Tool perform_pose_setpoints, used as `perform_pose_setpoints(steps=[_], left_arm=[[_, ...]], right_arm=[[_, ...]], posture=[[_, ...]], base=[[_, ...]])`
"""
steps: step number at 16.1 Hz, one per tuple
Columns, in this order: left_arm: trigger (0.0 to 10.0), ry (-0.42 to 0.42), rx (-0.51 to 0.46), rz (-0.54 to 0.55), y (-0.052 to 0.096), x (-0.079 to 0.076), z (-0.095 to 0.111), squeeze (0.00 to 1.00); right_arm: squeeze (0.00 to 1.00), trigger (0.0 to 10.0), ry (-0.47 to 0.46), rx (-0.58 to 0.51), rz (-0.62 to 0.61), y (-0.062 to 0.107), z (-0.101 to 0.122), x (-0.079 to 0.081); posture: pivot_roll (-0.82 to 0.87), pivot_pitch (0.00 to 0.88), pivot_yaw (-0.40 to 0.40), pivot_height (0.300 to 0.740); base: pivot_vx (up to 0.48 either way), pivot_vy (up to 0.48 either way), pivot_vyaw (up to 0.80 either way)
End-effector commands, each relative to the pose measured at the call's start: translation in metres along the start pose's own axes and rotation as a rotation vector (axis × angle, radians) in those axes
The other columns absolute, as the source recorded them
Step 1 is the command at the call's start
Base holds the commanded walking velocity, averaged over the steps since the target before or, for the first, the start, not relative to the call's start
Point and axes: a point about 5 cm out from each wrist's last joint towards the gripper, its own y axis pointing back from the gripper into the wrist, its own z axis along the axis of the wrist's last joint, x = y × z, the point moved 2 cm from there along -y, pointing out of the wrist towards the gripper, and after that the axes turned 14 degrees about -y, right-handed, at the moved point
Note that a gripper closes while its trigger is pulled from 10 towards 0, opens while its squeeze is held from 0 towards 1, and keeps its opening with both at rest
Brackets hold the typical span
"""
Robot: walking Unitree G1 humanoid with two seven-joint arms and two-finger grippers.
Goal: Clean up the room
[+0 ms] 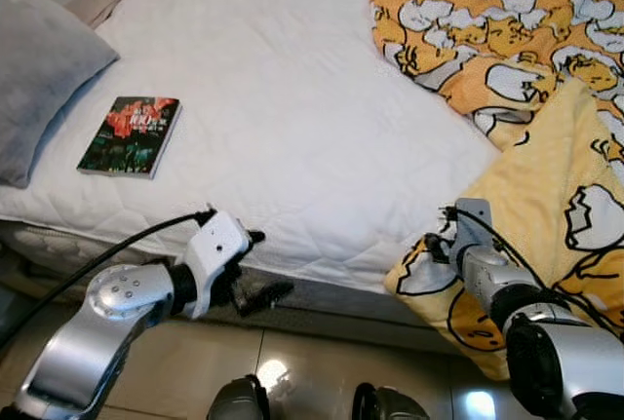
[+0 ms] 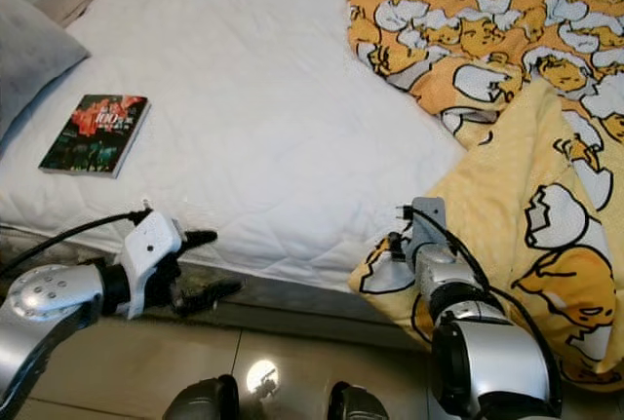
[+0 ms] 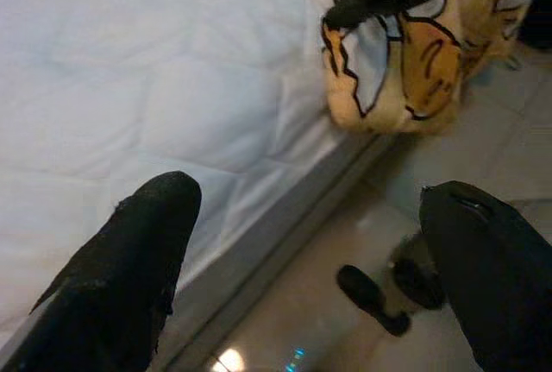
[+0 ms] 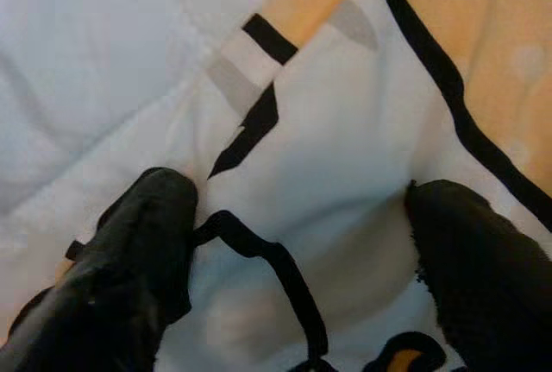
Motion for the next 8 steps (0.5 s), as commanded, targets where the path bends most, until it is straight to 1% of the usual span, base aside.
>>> perform_pose_setpoints(steps=[1, 5, 8], left_arm=[[10.0, -0.004, 0.004, -0.022, 0.0015, -0.0041, 0.0018, 0.00], [10.0, 0.007, 0.011, -0.044, 0.0031, -0.0085, 0.0030, 0.00], [10.0, 0.006, 0.017, -0.060, 0.0028, -0.0097, 0.0022, 0.00]], right_arm=[[0.00, 0.0, 0.030, 0.018, -0.014, 0.0000, -0.0033, -0.0037], [0.00, 0.0, 0.048, 0.032, -0.003, 0.0000, -0.0069, -0.0023], [0.00, 0.0, 0.055, 0.038, -0.007, 0.0000, -0.0101, -0.0058]], posture=[[0.21, 0.198, -0.011, 0.740], [0.21, 0.191, -0.015, 0.740], [0.20, 0.180, -0.012, 0.740]], base=[[0.000, 0.000, 0.00], [0.000, 0.000, 0.00], [0.000, 0.000, 0.00]])
